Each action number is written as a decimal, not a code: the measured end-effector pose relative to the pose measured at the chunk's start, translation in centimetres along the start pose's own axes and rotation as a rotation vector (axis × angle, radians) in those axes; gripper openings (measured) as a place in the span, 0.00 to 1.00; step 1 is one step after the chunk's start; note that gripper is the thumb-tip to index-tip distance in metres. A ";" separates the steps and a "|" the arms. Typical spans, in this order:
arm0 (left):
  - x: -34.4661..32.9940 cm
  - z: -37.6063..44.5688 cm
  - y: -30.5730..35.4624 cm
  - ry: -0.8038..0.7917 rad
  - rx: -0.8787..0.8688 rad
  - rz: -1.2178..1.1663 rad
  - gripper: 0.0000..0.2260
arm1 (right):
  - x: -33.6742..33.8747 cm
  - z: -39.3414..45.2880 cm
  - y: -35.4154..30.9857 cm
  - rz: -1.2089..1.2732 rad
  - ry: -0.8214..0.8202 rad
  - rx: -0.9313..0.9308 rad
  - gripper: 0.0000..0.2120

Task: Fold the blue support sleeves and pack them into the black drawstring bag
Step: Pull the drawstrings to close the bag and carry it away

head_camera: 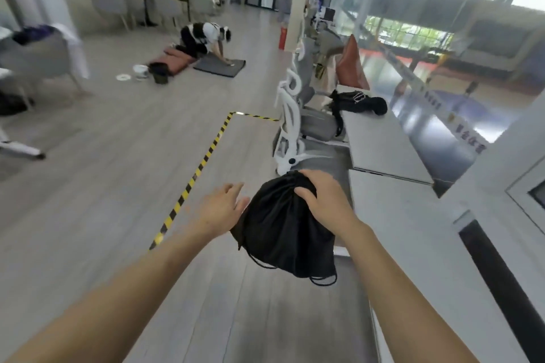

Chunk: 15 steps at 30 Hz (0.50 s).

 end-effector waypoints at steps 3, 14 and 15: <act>2.8 0.8 -9.4 0.035 0.069 0.070 0.26 | -6.0 5.9 -5.3 0.008 -0.090 0.060 0.20; 14.6 -0.8 -40.5 0.172 0.406 0.201 0.23 | -27.7 25.5 -26.5 0.087 -0.278 0.271 0.19; 15.5 -1.0 -43.1 0.184 0.445 0.195 0.23 | -29.6 27.3 -28.6 0.093 -0.296 0.297 0.19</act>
Point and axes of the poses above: each hand's wrist, its own z-axis towards the middle knuckle, its own x-axis out of the back of the hand, y = z × x, the point moved 4 cm from there along z, towards the middle knuckle
